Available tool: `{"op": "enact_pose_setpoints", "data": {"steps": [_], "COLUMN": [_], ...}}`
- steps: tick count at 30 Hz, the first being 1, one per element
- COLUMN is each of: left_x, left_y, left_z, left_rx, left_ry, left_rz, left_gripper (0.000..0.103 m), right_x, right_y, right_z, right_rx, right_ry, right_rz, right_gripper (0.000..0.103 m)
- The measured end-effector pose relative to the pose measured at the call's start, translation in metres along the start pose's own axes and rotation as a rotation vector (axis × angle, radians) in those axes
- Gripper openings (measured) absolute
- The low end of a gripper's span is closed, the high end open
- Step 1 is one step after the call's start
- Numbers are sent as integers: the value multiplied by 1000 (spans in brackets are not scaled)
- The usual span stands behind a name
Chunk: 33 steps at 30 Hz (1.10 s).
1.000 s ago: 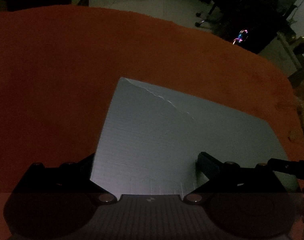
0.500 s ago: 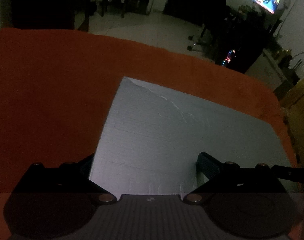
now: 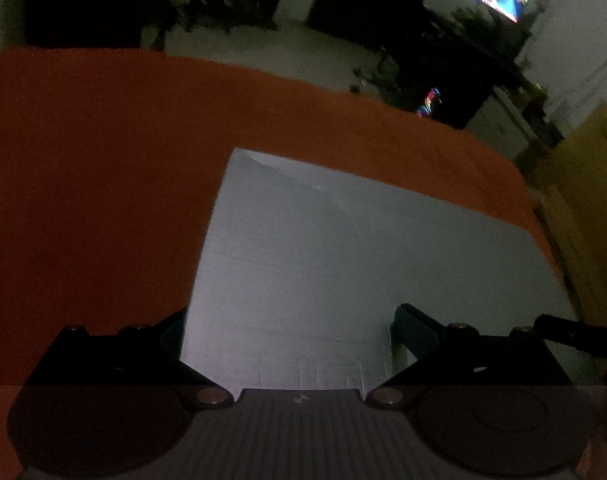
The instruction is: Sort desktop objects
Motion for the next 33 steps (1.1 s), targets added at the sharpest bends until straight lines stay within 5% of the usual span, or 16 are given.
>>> {"op": "enact_pose_setpoints", "data": {"steps": [11, 18, 25, 33], "left_x": [-20, -15, -9, -13], "left_y": [63, 77, 86, 73], "left_z": [-12, -16, -21, -4], "left_rx": [100, 140, 238, 219], "left_ry": [16, 19, -20, -41], "left_rz": [-25, 4, 1, -24], "left_gripper": [103, 103, 103, 103], "right_x": [-40, -35, -7, -10], "right_y": [86, 103, 114, 114], "right_z": [5, -3, -18, -25], "right_rx": [14, 2, 91, 71], "right_ry": [23, 45, 53, 21], "right_rz": [-42, -58, 15, 29], "right_gripper": [103, 103, 103, 103]}}
Point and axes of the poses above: each gripper's, at about its wrist camera, not at the fingertips, and x roughly the way its jaws point, z to its left, y to its underside, the point moved 8 cm from there along x, roughly the way its jaws point, and after that the axes turned 10 degrees about -y, right-handed, at the moved point
